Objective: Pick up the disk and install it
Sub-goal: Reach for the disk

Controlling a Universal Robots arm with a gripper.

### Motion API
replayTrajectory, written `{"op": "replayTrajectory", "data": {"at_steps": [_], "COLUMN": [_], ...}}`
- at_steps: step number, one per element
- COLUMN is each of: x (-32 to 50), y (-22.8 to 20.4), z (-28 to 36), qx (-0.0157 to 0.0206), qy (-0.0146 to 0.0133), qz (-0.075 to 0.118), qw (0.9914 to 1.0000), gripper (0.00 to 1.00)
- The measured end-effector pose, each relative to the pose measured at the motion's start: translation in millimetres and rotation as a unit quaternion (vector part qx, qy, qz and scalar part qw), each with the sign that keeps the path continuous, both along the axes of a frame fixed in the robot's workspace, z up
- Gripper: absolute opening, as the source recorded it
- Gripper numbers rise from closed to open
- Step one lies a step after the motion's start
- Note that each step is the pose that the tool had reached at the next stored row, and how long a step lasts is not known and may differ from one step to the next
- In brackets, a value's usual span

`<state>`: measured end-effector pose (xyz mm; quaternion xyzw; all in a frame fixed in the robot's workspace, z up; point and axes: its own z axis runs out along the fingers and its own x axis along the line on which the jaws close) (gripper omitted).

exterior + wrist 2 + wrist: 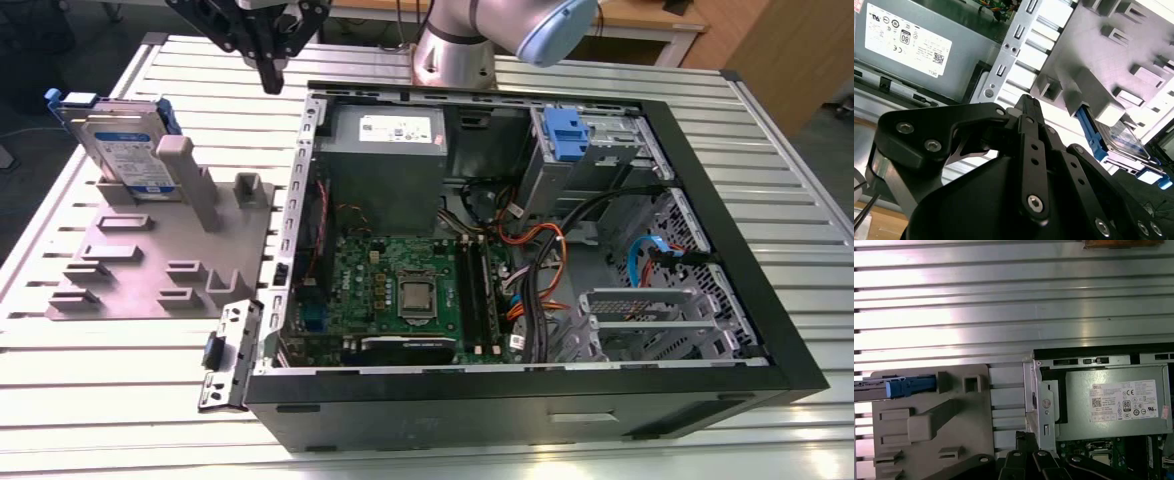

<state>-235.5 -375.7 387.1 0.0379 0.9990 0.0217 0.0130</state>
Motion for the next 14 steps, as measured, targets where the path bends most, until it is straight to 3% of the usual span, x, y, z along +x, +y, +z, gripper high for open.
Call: {"op": "replayTrajectory", "data": {"at_steps": [14], "x": [-3.5], "y": [0.0], "z": [-0.3], "qx": [0.0000], "qy": [0.0000], "qz": [0.000], "qw": [1.00000], "gripper": [0.11]}}
